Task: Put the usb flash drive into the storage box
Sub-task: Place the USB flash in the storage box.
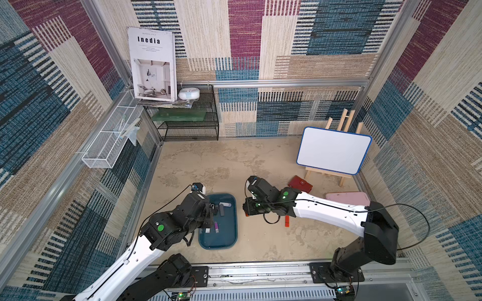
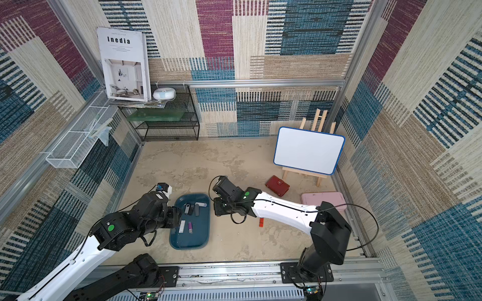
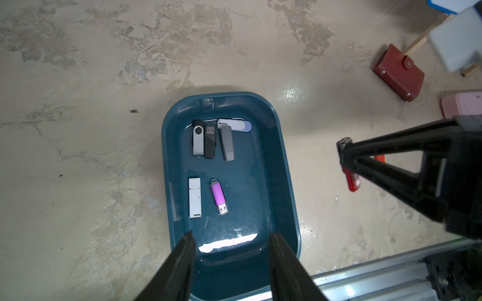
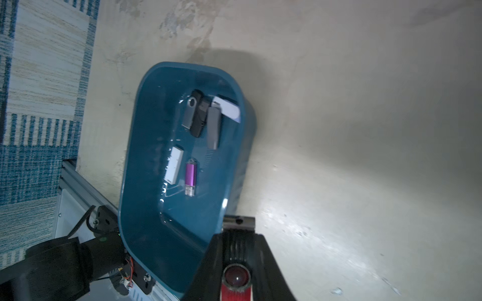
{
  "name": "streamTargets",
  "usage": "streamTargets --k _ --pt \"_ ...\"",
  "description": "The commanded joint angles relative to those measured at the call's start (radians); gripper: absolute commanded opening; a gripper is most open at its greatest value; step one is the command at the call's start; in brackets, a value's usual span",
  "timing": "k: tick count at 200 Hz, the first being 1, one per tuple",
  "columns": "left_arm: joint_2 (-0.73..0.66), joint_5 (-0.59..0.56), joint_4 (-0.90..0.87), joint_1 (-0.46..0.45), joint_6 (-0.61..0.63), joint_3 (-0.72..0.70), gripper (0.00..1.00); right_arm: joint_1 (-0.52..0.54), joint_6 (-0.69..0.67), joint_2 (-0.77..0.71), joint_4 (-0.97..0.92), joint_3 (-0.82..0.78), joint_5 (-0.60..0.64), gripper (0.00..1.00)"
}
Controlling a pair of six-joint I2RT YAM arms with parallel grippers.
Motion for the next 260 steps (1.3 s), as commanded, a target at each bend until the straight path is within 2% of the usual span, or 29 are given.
streamTargets --k 1,53,102,217,260 --pt "-0.017 -0.05 -0.021 0.003 -0.018 0.004 0.51 0.037 0.025 0.096 -0.003 0.096 0.001 0.15" --pt "-0.045 -0.075 -0.03 0.005 -0.03 0.005 0.52 0.104 0.049 0.28 -0.025 0.235 0.008 0.15" --pt "-0.049 -0.076 -0.031 0.006 -0.033 0.002 0.52 0.127 0.095 0.377 -0.018 0.269 0.019 0.17" --pt "-0.037 -0.067 -0.03 0.006 -0.033 0.0 0.54 0.142 0.149 0.49 -0.005 0.302 0.035 0.22" --pt "-0.029 -0.06 -0.029 0.006 -0.031 0.001 0.54 0.145 0.151 0.497 -0.006 0.311 0.03 0.31"
